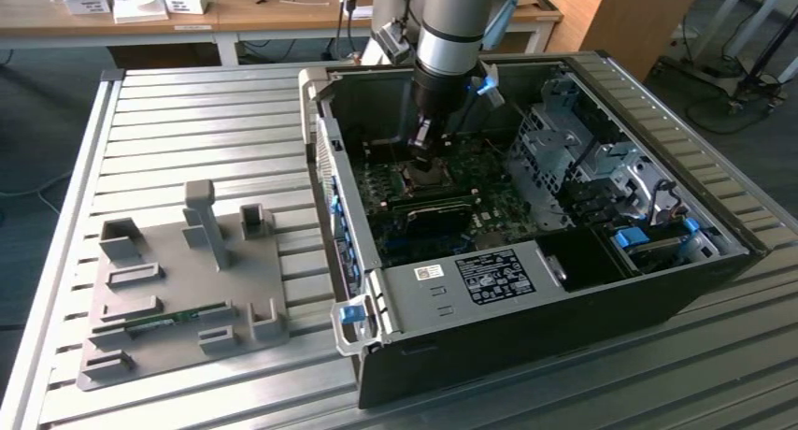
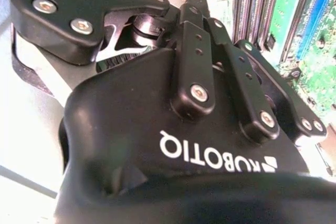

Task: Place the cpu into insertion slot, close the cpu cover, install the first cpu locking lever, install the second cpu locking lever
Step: 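Install the first cpu locking lever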

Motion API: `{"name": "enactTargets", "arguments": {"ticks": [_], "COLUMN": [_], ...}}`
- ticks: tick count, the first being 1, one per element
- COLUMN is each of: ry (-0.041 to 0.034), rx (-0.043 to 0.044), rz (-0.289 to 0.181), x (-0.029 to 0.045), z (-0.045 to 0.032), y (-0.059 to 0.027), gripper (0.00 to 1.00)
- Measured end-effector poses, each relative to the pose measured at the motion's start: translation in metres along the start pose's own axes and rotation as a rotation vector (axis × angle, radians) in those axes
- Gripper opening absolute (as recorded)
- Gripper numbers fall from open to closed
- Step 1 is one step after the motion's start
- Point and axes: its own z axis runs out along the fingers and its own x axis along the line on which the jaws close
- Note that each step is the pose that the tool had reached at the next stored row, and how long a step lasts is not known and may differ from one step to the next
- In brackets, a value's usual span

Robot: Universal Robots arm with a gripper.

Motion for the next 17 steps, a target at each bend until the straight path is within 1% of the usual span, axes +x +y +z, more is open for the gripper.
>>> {"name": "enactTargets", "arguments": {"ticks": [17], "ry": [0.0005], "rx": [0.0006], "rz": [-0.032], "x": [0.0], "z": [0.0], "y": [0.0], "gripper": [0.11]}}
